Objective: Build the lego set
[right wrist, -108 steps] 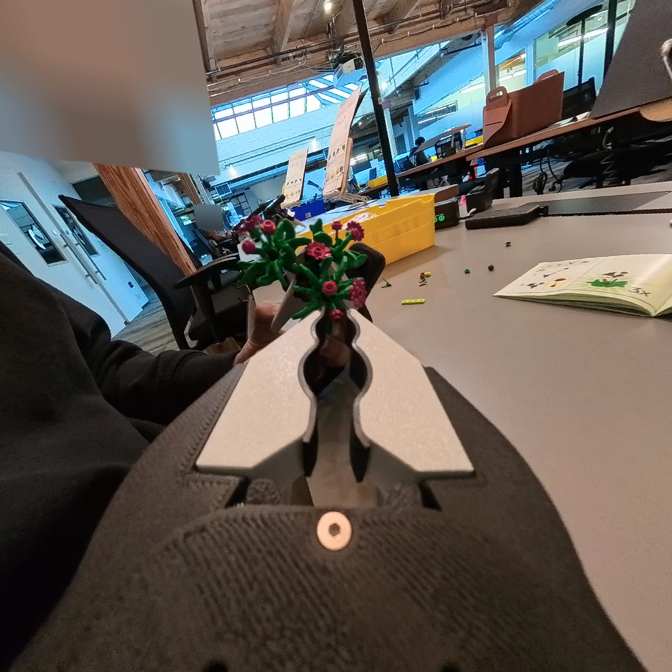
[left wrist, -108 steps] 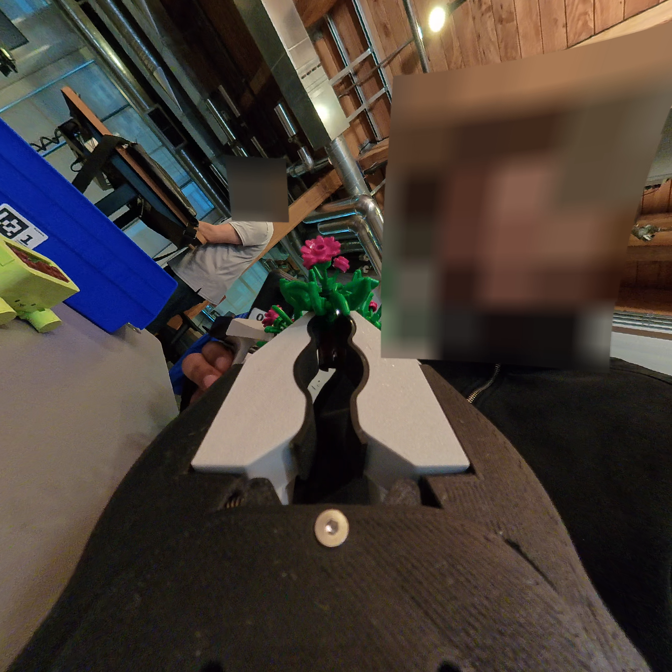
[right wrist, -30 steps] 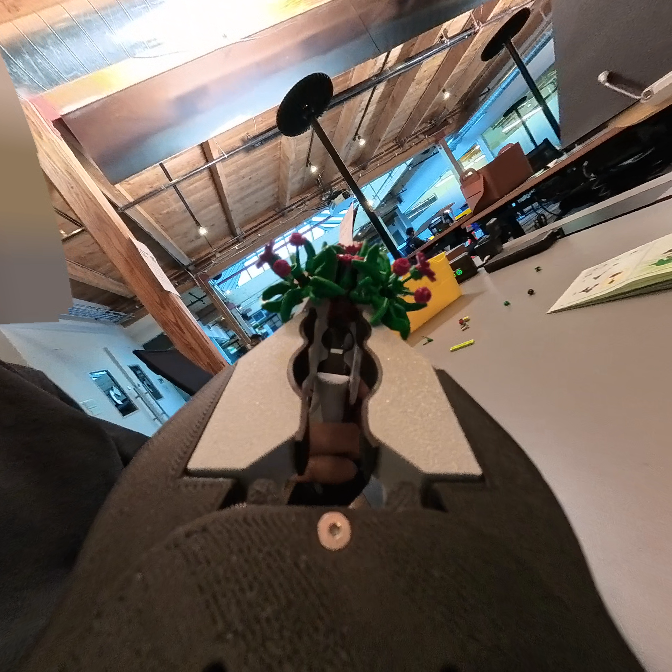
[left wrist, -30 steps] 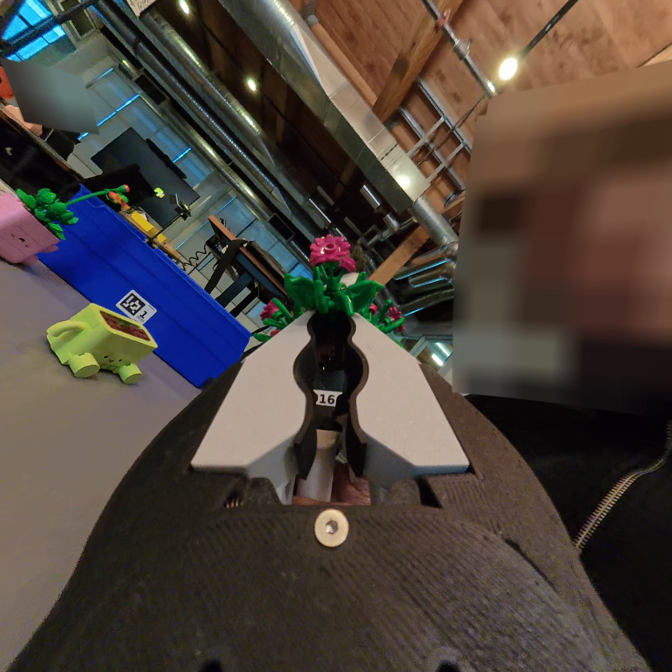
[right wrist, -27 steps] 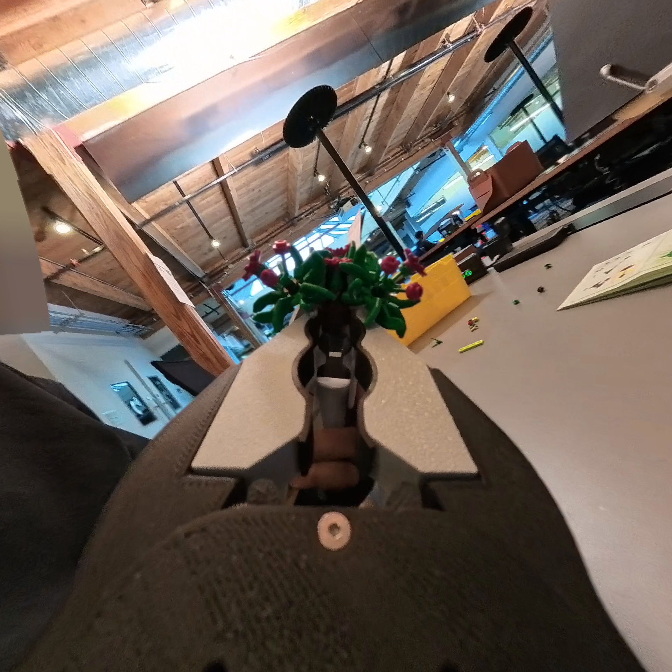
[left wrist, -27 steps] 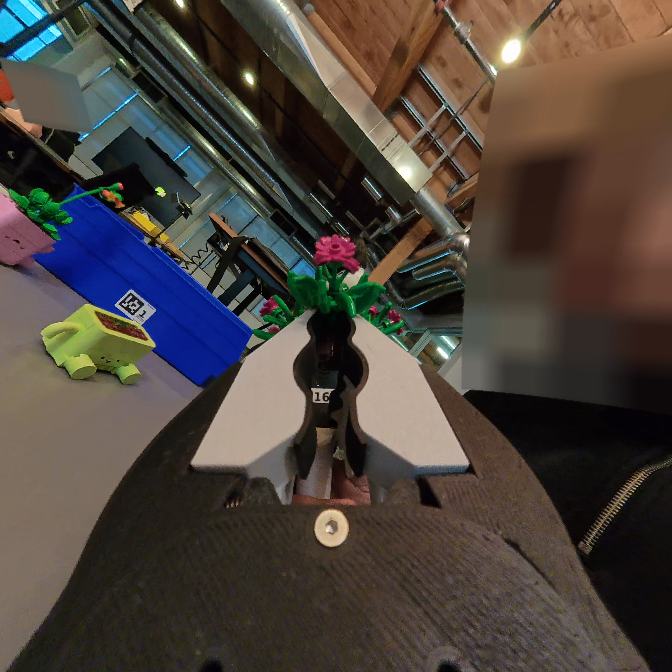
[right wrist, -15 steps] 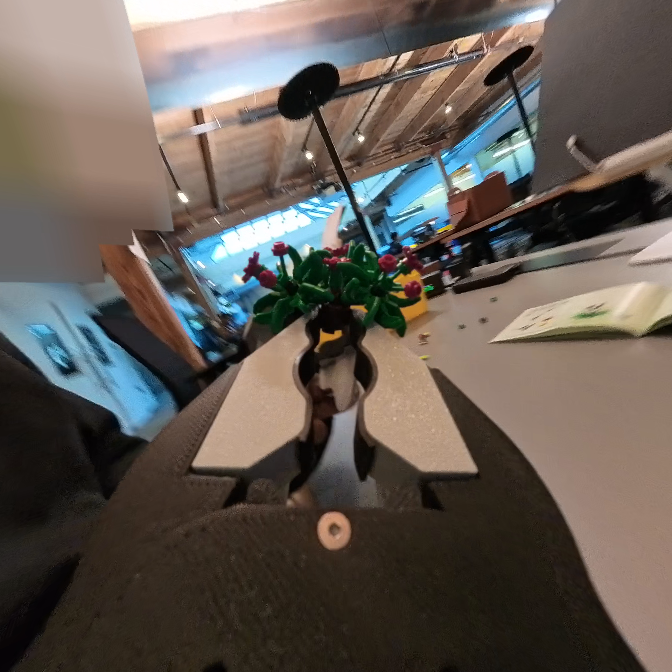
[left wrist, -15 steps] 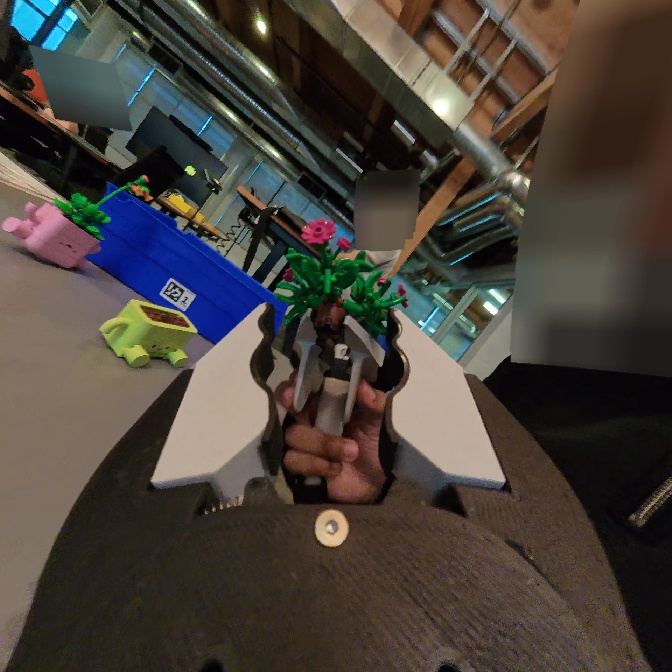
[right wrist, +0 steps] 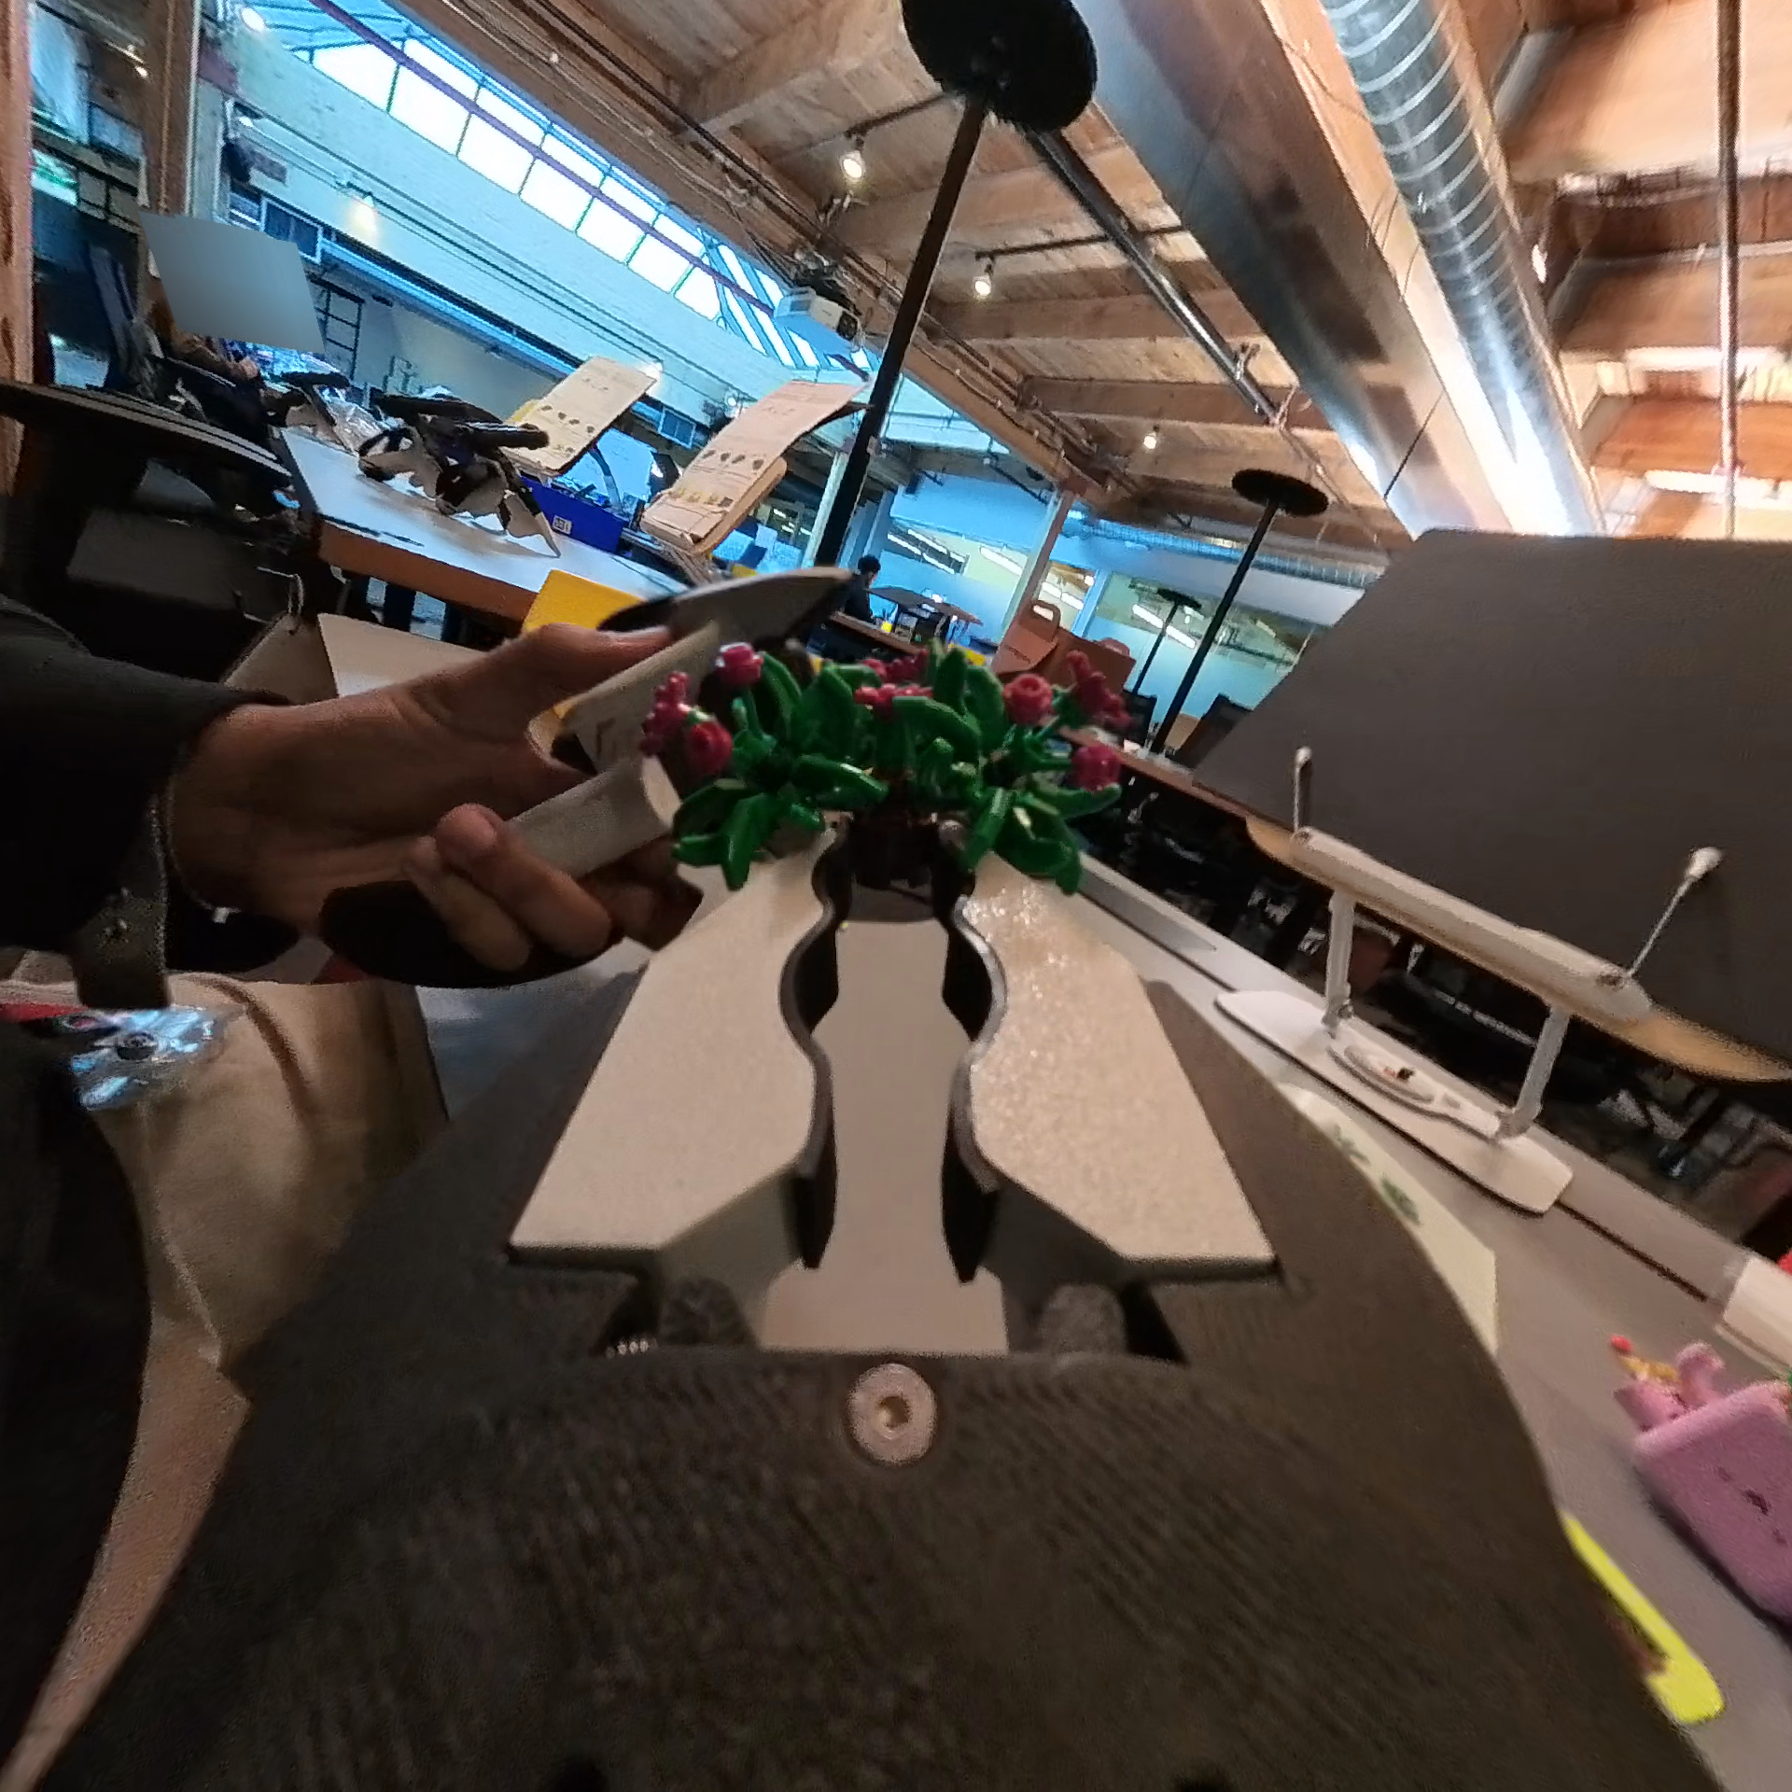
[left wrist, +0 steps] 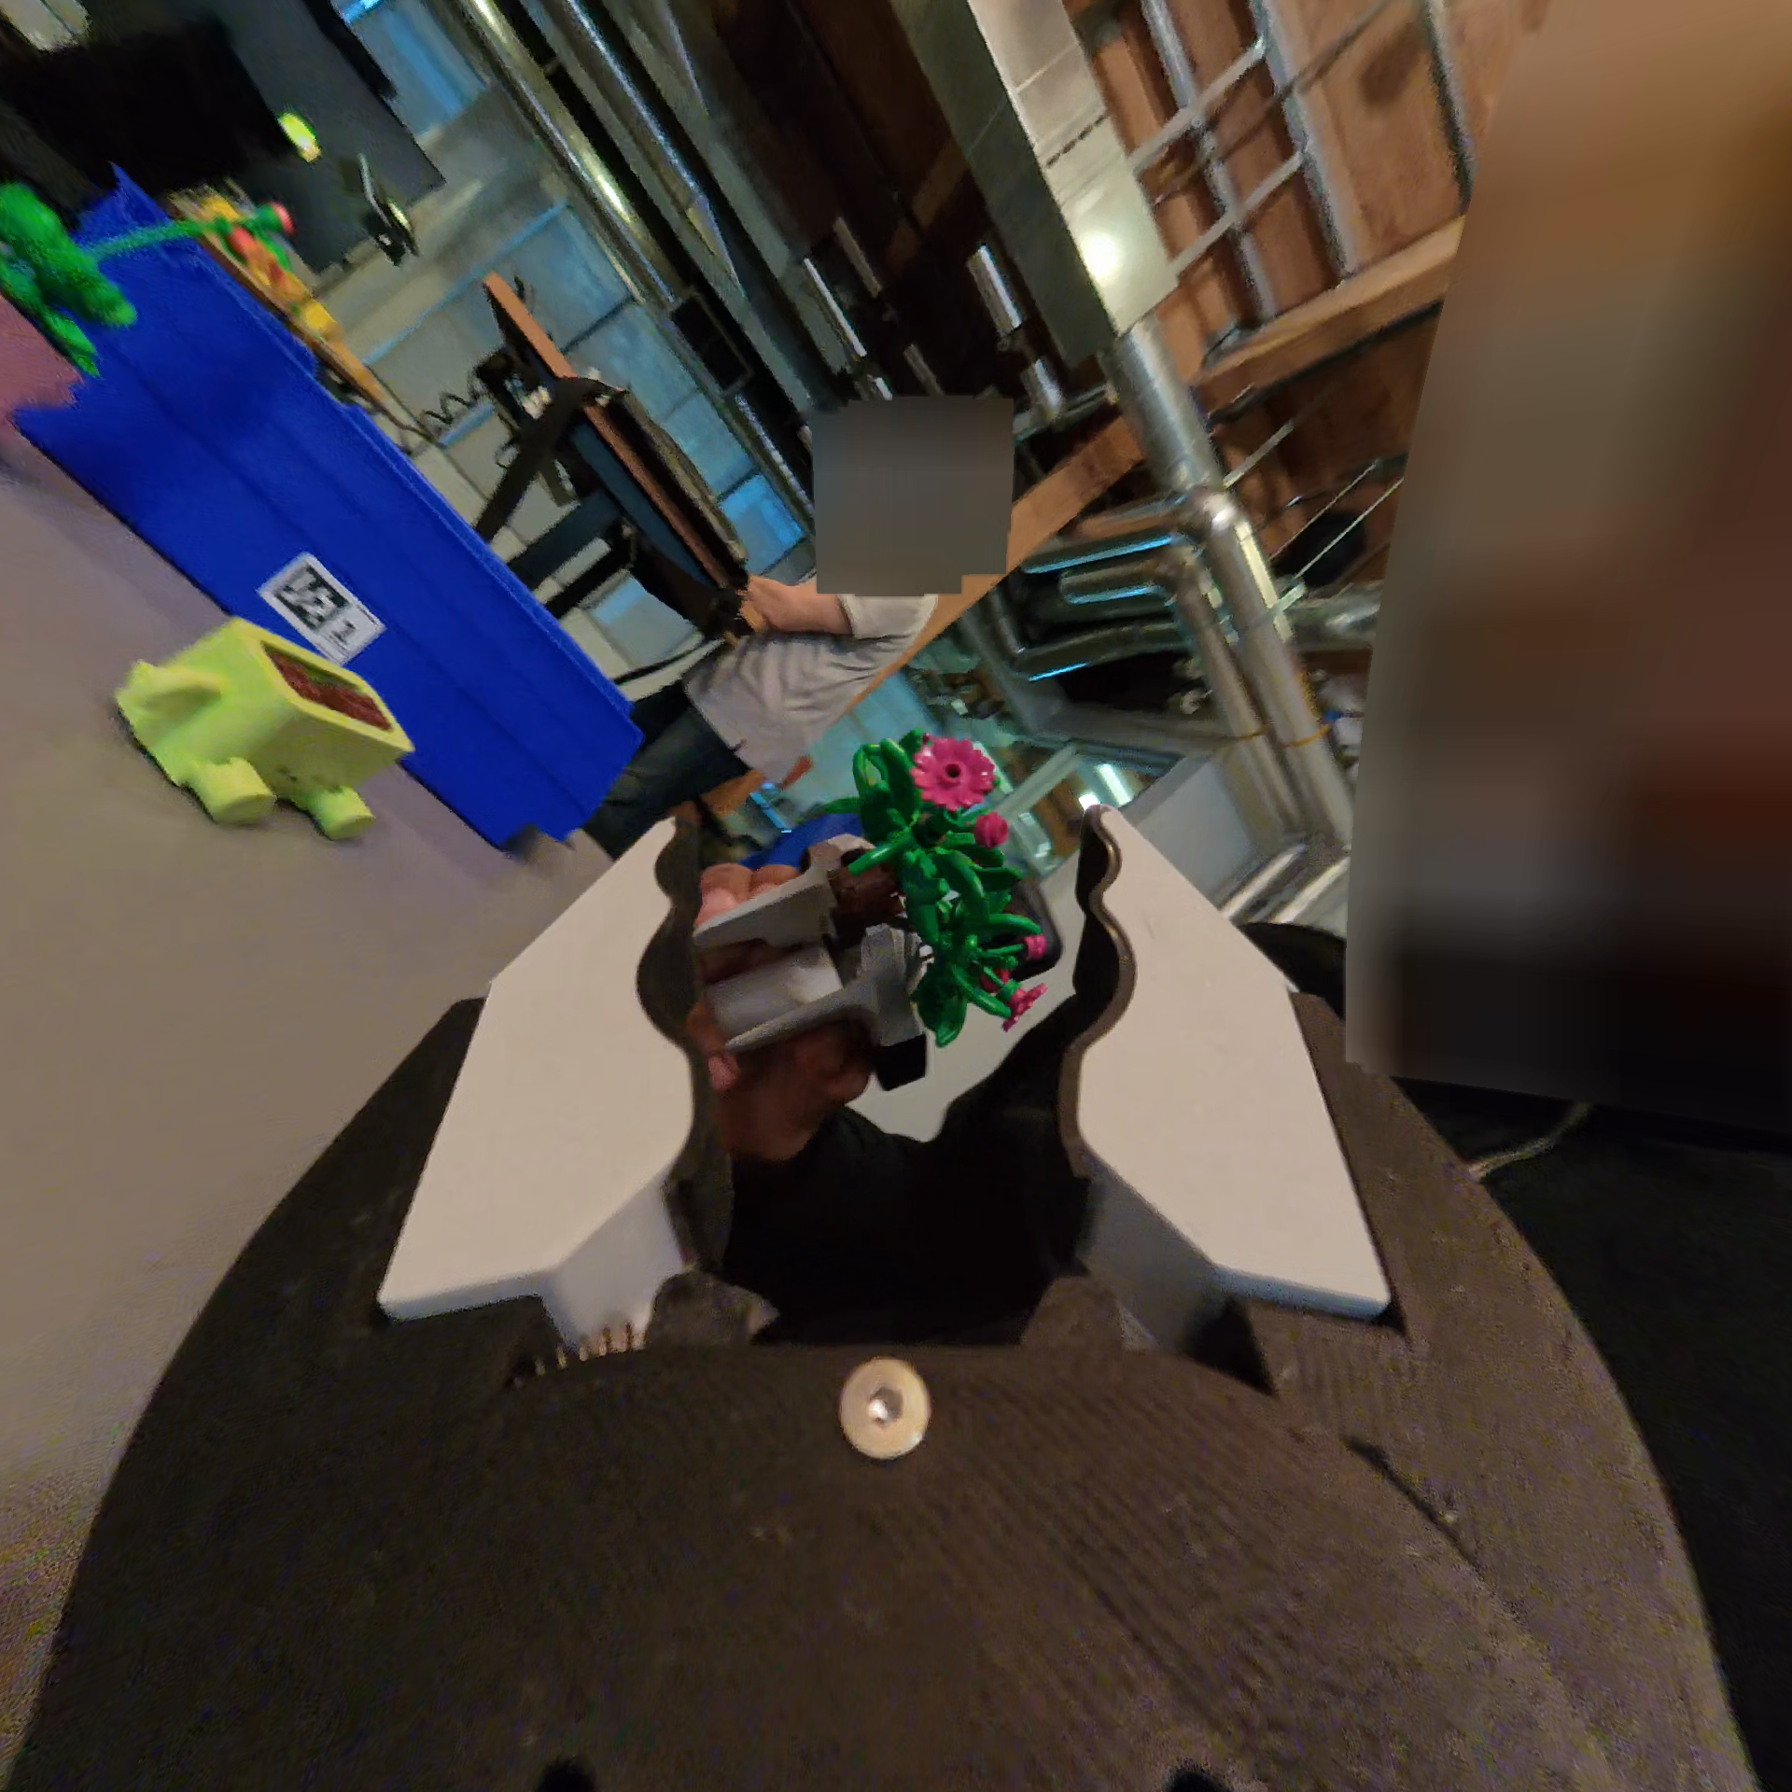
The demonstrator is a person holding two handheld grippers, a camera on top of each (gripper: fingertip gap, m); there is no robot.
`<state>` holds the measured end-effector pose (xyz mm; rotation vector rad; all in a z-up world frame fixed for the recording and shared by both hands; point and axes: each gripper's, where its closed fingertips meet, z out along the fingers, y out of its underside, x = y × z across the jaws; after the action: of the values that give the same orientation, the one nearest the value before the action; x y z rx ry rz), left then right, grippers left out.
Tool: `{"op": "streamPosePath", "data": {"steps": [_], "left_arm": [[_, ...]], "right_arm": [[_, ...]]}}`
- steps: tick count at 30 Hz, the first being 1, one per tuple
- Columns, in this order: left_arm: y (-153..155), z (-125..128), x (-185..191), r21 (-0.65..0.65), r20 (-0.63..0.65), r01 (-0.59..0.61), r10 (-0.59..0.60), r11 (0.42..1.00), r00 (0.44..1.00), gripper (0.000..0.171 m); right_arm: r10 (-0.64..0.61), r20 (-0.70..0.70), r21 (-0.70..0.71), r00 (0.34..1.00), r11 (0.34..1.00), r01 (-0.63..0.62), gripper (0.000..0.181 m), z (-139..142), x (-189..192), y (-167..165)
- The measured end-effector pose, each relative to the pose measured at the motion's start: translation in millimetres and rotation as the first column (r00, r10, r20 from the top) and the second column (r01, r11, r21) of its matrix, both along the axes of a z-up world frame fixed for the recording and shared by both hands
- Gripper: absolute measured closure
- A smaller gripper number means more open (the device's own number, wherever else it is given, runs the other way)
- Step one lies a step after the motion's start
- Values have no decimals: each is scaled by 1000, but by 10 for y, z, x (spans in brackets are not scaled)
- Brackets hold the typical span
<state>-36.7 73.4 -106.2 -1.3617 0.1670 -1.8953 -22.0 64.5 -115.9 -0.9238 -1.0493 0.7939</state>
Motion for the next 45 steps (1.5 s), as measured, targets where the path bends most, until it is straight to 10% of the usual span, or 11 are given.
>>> {"op": "streamPosePath", "data": {"steps": [6,20,45], "left_arm": [[-59,24,49,-69,140,112,-102,991,985,104],[64,-118,-9,90,-230,-179,196,980,953,134],[53,-105,-5,-50,2,-93,93,994,996,148]], "right_arm": [[7,6,73,1000,997,-8,167,-16,-28,-25],[-103,95,157,990,984,87,167,-117,-73,44],[70,-73,-2,995,998,-70,168,71,-2,-72]]}}
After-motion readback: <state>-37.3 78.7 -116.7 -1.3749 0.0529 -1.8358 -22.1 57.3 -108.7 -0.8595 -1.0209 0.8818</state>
